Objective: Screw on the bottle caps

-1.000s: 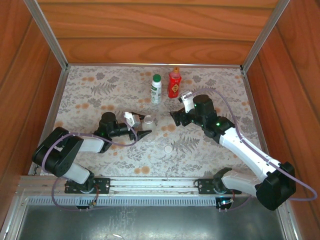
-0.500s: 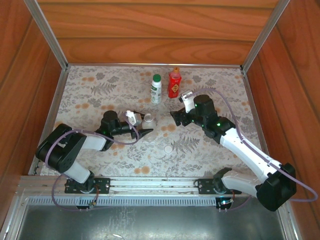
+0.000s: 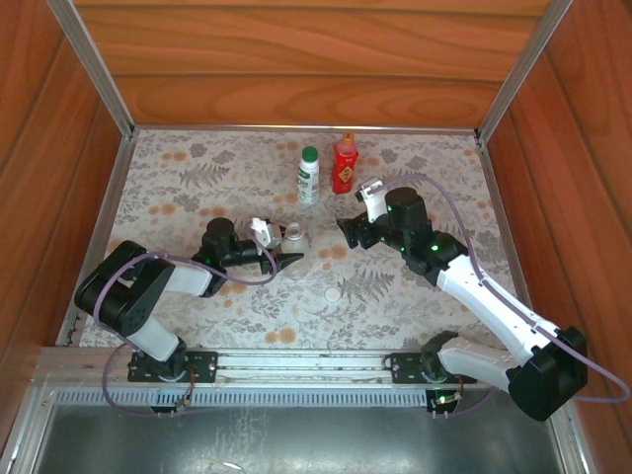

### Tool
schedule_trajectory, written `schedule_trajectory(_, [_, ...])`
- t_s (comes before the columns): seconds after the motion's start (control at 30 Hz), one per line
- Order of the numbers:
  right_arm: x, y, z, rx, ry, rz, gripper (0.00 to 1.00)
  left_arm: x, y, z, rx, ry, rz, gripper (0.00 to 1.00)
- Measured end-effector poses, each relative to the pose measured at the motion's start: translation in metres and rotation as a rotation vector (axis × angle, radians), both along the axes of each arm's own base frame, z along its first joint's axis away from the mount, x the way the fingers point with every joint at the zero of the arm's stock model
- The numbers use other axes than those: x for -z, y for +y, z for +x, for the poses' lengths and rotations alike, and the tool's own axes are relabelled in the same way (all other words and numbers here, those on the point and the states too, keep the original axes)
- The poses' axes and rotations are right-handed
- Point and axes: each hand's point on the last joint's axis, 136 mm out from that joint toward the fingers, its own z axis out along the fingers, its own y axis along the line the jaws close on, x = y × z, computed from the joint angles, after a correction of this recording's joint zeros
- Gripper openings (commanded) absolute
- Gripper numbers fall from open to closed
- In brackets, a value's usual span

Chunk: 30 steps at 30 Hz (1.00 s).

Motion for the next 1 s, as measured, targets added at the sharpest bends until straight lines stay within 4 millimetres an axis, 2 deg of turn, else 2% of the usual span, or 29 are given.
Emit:
schedule_trajectory(0.33, [0.000,0.001,-0.001,-0.003,0.007,0.007,0.92,0.001,0.001,-0.002,0.006,-0.004,-0.001,0.56])
schedule_trajectory(0.47, [0.009,0.002,-0.005,-0.013,0.034,0.011,0.92,0.001,0.001,-0.008,0.031,-0.030,0.001,0.56])
schedule_trajectory(0.6, [0.031,0.003,-0.018,-0.021,0.092,0.000,0.91,0.002,0.001,-0.014,0.059,-0.055,0.001,0.56])
schedule_trajectory(0.83, [0.091,0.016,-0.069,-0.071,0.214,-0.047,0.91,0.002,0.001,-0.017,0.072,-0.066,0.000,0.56])
schedule_trajectory(0.93, [0.120,0.015,-0.089,-0.065,0.272,-0.076,0.91,0.002,0.001,-0.017,0.072,-0.066,0.000,0.56])
schedule_trajectory(1.0, [0.136,0.013,-0.097,-0.054,0.297,-0.101,0.87,0.002,0.001,-0.017,0.072,-0.066,0.000,0.56])
